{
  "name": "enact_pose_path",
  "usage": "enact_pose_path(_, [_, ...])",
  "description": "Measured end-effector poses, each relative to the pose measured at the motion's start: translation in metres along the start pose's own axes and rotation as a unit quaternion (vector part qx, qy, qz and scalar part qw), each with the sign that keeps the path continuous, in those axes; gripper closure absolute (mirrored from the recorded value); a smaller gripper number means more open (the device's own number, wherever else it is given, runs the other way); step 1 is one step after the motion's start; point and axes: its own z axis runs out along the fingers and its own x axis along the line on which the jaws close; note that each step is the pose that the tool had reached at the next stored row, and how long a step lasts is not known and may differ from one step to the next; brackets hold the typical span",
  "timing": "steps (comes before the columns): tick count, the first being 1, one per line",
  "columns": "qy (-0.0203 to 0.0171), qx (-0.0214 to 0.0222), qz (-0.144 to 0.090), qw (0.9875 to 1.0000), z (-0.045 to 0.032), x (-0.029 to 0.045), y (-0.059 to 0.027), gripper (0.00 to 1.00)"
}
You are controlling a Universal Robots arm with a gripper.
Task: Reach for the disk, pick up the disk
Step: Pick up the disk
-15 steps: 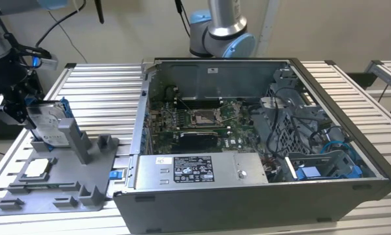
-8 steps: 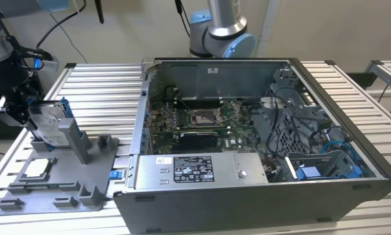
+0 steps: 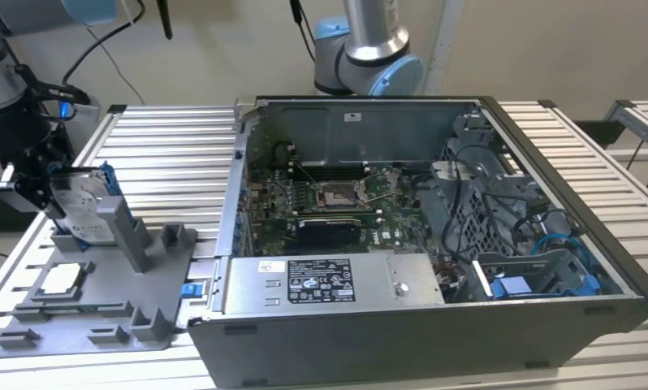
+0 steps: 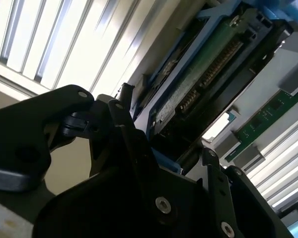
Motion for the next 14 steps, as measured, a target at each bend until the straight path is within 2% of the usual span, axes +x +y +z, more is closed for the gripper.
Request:
enact_pose_path(3, [-0.0026,0.0001,0.0,1.0,0.0009,0.0,-0.0001,0.0])
enact_pose_path(7, [-0.0031,0.0004,0.0,1.0,0.0012,0.0,-0.0001,0.0])
enact_pose_path(8, [-0.0032,0.0004,0.0,1.0,0.0012,0.0,-0.0001,1.0])
enact_pose_path(14, [-0.0036,0.0004,0.0,1.0,0.0012,0.0,-0.0001,1.0])
